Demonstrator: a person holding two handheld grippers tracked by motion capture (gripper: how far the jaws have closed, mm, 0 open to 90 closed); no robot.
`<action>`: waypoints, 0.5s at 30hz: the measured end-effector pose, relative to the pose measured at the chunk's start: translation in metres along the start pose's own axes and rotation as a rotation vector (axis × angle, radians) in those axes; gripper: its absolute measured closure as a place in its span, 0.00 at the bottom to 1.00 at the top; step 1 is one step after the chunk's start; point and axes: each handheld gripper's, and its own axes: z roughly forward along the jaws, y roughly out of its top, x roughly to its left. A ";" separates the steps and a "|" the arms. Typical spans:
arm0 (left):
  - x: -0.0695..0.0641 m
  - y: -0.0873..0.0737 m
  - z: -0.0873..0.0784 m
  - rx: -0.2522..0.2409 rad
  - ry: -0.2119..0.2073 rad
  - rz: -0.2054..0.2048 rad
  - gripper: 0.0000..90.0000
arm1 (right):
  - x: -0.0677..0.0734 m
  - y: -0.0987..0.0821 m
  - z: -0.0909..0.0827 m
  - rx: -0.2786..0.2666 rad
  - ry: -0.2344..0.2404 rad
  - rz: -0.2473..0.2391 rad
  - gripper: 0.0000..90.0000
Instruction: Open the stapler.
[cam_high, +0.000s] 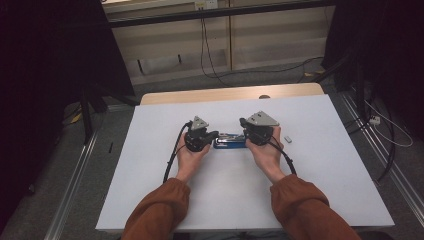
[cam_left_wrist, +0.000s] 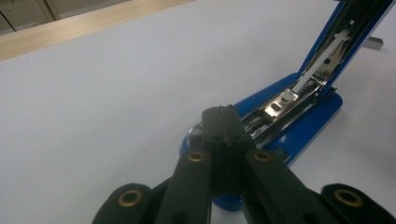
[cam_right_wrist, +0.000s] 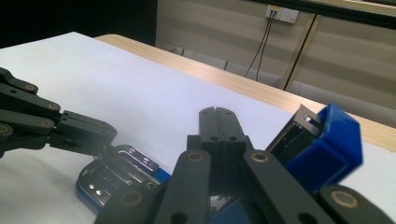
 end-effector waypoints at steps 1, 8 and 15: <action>0.000 0.000 0.000 0.000 0.001 -0.001 1.00 | -0.001 -0.001 0.000 -0.001 0.000 0.000 1.00; 0.000 0.000 0.000 -0.001 -0.001 0.003 1.00 | -0.009 -0.004 -0.002 0.000 -0.010 0.007 1.00; 0.000 0.000 0.000 0.000 -0.001 0.007 1.00 | -0.012 -0.006 -0.004 0.001 -0.001 0.004 1.00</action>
